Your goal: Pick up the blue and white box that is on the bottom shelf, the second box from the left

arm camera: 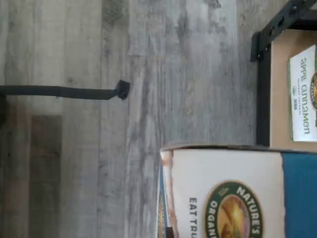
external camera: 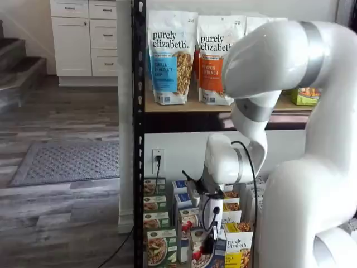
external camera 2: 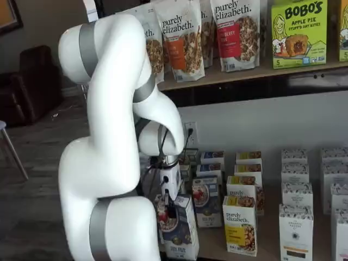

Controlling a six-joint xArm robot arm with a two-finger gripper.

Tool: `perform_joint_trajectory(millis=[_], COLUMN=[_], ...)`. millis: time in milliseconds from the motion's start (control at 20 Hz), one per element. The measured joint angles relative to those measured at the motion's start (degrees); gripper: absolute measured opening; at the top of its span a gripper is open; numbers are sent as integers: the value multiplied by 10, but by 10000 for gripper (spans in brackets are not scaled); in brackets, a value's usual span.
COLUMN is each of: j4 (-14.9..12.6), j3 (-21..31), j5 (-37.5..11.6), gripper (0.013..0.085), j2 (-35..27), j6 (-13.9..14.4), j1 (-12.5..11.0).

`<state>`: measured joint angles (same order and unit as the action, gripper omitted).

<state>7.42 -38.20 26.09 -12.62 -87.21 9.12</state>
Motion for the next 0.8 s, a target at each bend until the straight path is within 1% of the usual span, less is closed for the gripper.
perform_joint_trajectory(millis=[50, 150, 250, 450, 600, 800], j4=[-6, -7, 0, 9, 4, 1], j3=[8, 21, 33, 49, 54, 53], j5=[9, 30, 50, 110, 153, 206], gripper=[450, 450, 450, 450, 450, 450], j2=[16, 48, 80, 156, 207, 267], j6=[8, 14, 13, 16, 28, 37], j1=[2, 6, 9, 15, 19, 19])
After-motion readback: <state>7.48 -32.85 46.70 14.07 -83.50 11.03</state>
